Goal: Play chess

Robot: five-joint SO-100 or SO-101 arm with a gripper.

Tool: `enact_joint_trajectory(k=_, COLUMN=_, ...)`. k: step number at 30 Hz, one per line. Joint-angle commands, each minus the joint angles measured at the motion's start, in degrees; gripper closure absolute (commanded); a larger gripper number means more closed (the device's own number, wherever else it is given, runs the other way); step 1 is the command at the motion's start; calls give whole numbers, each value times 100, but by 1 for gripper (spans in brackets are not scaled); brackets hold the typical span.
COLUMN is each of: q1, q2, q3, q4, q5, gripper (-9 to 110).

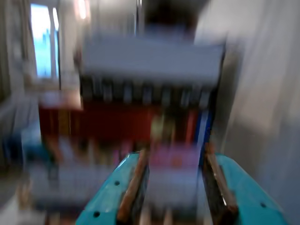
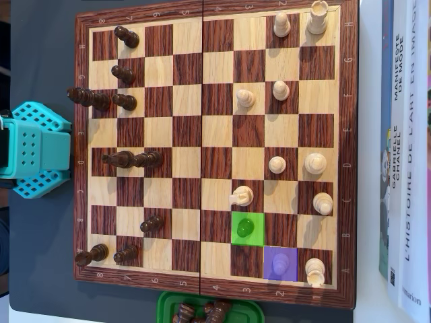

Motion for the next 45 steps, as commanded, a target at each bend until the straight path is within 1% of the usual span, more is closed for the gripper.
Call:
enact_joint_trajectory(k=1, q1=26, q2=53, q3=-352, q4=1310, q5=-26, gripper=85)
enact_joint_trajectory(k=4, q1=26, q2=53, q3=-308, q4=2303, q5=-26, gripper=85)
enact_joint_trajectory(k=8, q1=220, q2=53, q3=-308, q4=3208, q5=-26, gripper=85)
enact_joint_trajectory(k=15, q1=501, q2=35, q3=-580, q4=4535, q5=-53, gripper=85)
enact_joint_trajectory(k=19, q1=554, q2=-404, q3=-879, q4=5036, q5=-404, gripper=85)
enact_joint_trajectory(k=22, q1=650, q2=-1222, q3=-1433, q4=5238, q5=-712, gripper=85)
enact_joint_trajectory(k=29, q1=773, q2=-3410, q3=-2663, q4=5265, q5=-1248, gripper=85)
enact_joint_trajectory(k=38, q1=967, q2=-5985, q3=-4175, q4=5273, q5=-1283, gripper=85)
enact_joint_trajectory(k=43, q1=1090, q2=-6873, q3=-4904, q4=5273, q5=-1301, gripper=85)
enact_joint_trajectory(k=45, q1=1195, q2=-7189, q3=-5194, q4=5273, q5=-1477, gripper=85)
